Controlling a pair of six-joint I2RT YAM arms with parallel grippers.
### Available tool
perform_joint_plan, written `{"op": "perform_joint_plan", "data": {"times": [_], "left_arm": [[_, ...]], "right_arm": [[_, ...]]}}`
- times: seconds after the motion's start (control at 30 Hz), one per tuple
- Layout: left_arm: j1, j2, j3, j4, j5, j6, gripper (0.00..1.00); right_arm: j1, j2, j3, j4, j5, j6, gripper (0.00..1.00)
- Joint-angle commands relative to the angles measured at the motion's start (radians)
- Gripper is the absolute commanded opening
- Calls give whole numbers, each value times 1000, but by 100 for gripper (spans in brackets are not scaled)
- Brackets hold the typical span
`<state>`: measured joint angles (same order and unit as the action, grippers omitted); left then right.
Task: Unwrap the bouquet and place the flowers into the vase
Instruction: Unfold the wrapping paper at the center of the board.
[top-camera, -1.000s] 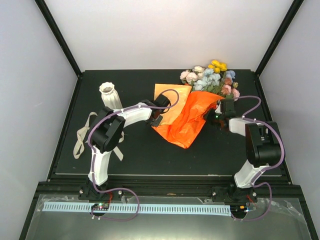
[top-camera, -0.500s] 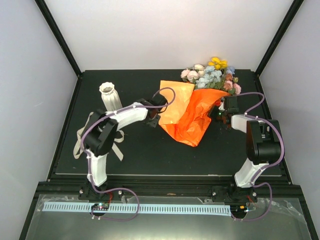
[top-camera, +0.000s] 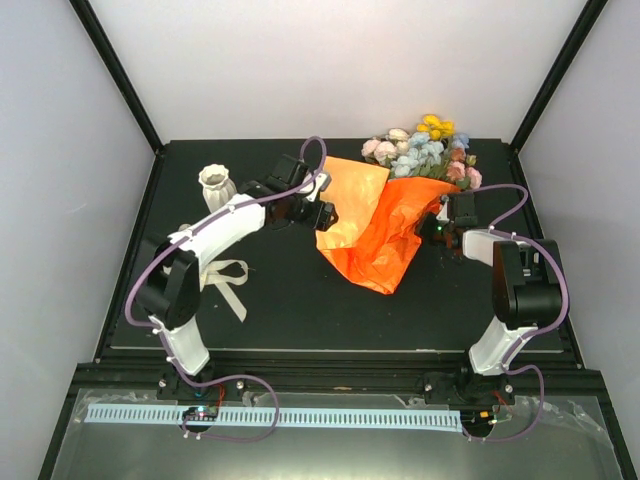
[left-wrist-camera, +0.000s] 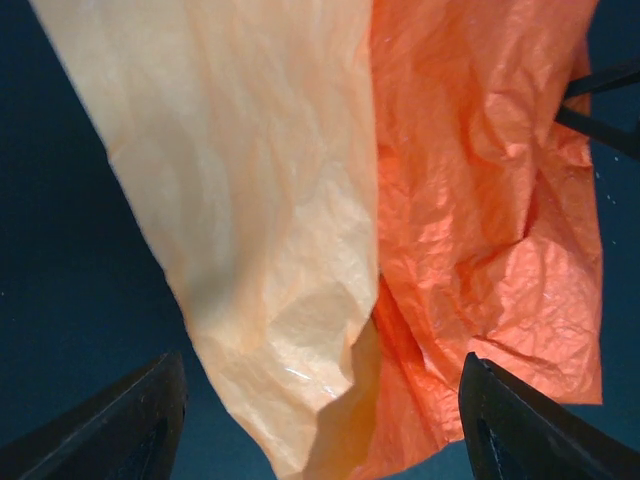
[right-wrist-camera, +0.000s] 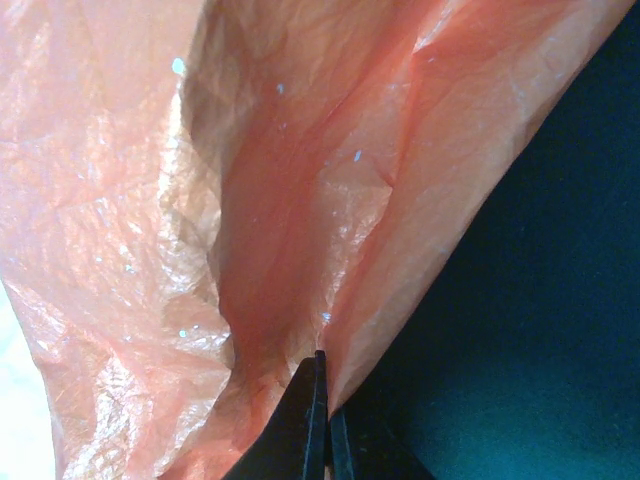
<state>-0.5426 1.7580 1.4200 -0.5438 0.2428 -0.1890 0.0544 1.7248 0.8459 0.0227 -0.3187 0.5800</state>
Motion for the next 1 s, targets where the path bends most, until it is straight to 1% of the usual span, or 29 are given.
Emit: {"op": "perform_joint_plan", "data": {"times": [0.0,0.1,0.23,0.47,0.53,0.6,0.7,0.77,0.87,0.97], "left_arm": [[82,61,-24,95,171,23,78],[120,95,-17,115,242,36,79],[131,146,-15,128,259,76,79],[132,199,-36,206,307,74,63],[132,218,-27,210,291,62,56],[133,238,-8,188,274,58,45],[135,246,2,153,210,46,17],[140,248,6,115,170,43,3],[147,241,7,49,55,30,2],[146,220,-38,39,-60,13,2]], "right_arm": [[-5,-20,-8,18,-20,-19,3],[-5,-21,-9,23,-28,-15,3],[-6,-24,-9,20,-22,-20,3],[-7,-26,-5,17,-24,-22,3],[-6,-25,-5,19,-23,-20,3],[-6,-26,-5,19,-17,-20,3],[-6,-26,-7,8,-1,-29,1],[-6,-31,-8,-4,21,-32,1],[-6,-42,-11,-24,85,-23,1],[-8,-56,-25,-36,167,-8,1]]}}
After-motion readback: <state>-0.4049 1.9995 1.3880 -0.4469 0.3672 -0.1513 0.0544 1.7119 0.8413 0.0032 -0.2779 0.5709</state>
